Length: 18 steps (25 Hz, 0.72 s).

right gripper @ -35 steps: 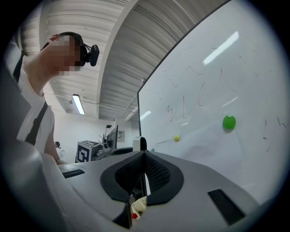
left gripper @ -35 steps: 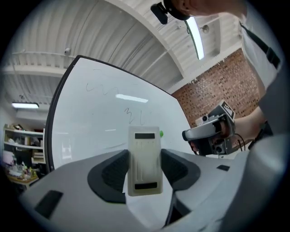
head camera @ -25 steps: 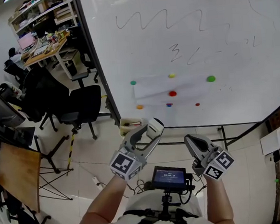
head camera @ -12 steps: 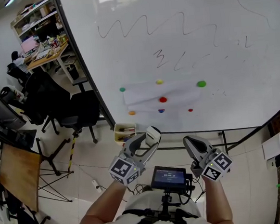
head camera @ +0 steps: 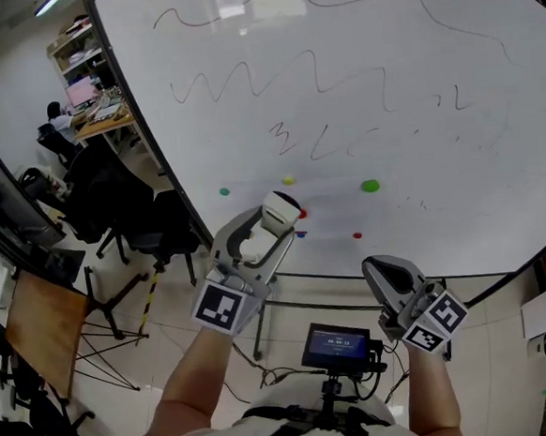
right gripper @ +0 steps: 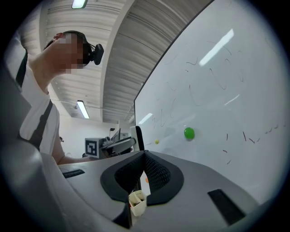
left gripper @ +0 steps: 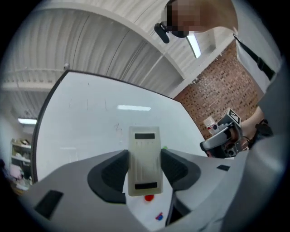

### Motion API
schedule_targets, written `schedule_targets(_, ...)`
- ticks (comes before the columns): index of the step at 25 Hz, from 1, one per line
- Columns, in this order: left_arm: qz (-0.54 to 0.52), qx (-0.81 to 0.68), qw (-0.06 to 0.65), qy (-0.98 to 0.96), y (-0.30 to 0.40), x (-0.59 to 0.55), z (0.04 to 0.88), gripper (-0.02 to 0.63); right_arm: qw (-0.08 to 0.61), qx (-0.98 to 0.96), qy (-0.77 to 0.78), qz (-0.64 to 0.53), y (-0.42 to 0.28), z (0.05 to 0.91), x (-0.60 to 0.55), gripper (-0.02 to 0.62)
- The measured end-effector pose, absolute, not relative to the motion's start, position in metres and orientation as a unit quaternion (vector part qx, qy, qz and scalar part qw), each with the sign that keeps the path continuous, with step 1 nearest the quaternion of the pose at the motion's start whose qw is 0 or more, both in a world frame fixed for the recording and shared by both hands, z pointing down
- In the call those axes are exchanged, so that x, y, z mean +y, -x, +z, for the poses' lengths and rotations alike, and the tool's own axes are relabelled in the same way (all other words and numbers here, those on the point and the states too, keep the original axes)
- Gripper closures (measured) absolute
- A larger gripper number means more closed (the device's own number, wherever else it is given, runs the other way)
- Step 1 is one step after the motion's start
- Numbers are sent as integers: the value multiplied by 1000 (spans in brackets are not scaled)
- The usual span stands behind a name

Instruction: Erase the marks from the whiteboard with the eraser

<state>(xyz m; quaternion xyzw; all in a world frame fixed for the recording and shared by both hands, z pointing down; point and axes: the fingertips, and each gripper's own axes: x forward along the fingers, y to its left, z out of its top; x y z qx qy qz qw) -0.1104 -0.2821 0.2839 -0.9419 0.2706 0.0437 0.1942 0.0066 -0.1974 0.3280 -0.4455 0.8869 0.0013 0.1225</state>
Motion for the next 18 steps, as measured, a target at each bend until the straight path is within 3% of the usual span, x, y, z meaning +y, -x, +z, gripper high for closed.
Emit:
schedule_targets(5, 0, 367, 328, 871, 116, -311, 207, 360, 131, 899, 416, 45, -16, 296, -198, 594)
schedule_targets(9, -77, 452, 396, 795, 109, -331, 179, 360, 147, 902, 401, 60, -26, 283, -198, 594)
schedule_targets(18, -137, 478, 383, 779, 72, -350, 202, 362, 179, 896, 401, 63, -63, 278, -192, 594)
